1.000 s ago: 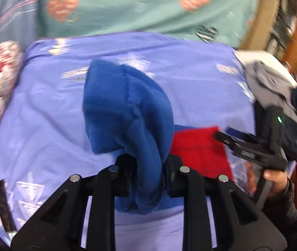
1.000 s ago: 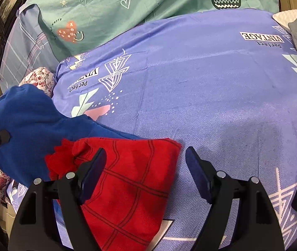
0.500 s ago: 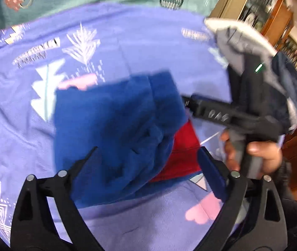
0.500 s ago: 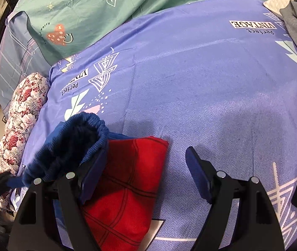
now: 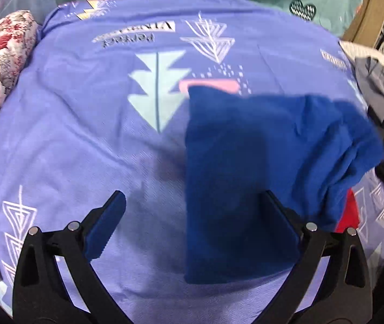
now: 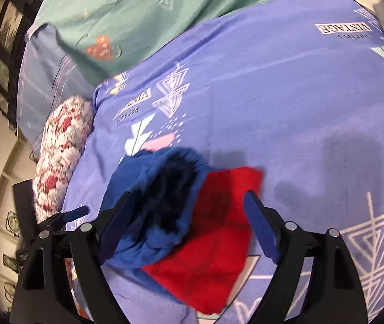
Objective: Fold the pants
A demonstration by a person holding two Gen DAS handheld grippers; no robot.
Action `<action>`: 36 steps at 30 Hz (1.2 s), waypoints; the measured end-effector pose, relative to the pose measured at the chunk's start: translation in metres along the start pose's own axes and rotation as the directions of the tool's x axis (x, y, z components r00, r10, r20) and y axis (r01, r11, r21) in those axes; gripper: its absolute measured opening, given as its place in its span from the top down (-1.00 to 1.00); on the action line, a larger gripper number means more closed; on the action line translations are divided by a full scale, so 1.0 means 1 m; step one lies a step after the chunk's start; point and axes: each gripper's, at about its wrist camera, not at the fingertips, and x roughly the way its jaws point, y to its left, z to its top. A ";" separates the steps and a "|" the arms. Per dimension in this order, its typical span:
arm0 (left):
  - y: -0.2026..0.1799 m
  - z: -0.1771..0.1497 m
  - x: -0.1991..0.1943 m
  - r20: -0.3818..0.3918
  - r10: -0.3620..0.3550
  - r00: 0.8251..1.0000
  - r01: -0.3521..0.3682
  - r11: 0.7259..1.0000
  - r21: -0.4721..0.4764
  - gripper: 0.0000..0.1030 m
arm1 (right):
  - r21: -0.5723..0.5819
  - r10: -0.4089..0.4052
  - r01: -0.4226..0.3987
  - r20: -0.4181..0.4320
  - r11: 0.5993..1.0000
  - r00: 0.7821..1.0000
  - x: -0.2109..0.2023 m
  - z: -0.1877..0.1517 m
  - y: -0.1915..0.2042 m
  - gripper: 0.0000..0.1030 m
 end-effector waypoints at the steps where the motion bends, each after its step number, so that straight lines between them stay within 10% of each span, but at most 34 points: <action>1: -0.001 -0.003 0.002 0.009 0.000 1.000 0.000 1.000 0.000 -0.96 | -0.014 0.002 -0.002 -0.010 1.000 1.000 0.002 0.000 0.006 -0.62; 11: 0.006 -0.006 0.009 -0.016 -0.084 0.996 0.083 0.994 -0.068 -0.96 | 0.025 -0.076 0.074 0.108 0.997 0.991 -0.020 0.009 0.020 -0.63; 16: -0.001 -0.009 0.010 -0.033 -0.116 0.993 0.113 0.991 -0.072 -0.96 | -0.024 -0.099 0.098 -0.032 0.995 0.995 0.010 0.004 0.032 -0.60; 24: 0.004 -0.012 0.001 -0.053 -0.200 0.978 0.193 0.975 -0.109 -0.96 | -0.117 -0.176 0.165 -0.089 0.979 0.980 0.046 0.001 0.042 0.67; 30: 0.027 -0.003 -0.031 0.046 -0.209 0.977 0.213 0.962 -0.171 -0.96 | -0.142 0.024 -0.021 0.015 0.990 1.000 -0.031 0.002 0.067 0.72; 36: 0.010 -0.009 -0.001 -0.030 -0.178 0.984 0.172 0.976 -0.132 -0.96 | -0.103 -0.184 0.176 -0.073 0.979 0.980 -0.004 -0.024 0.023 0.64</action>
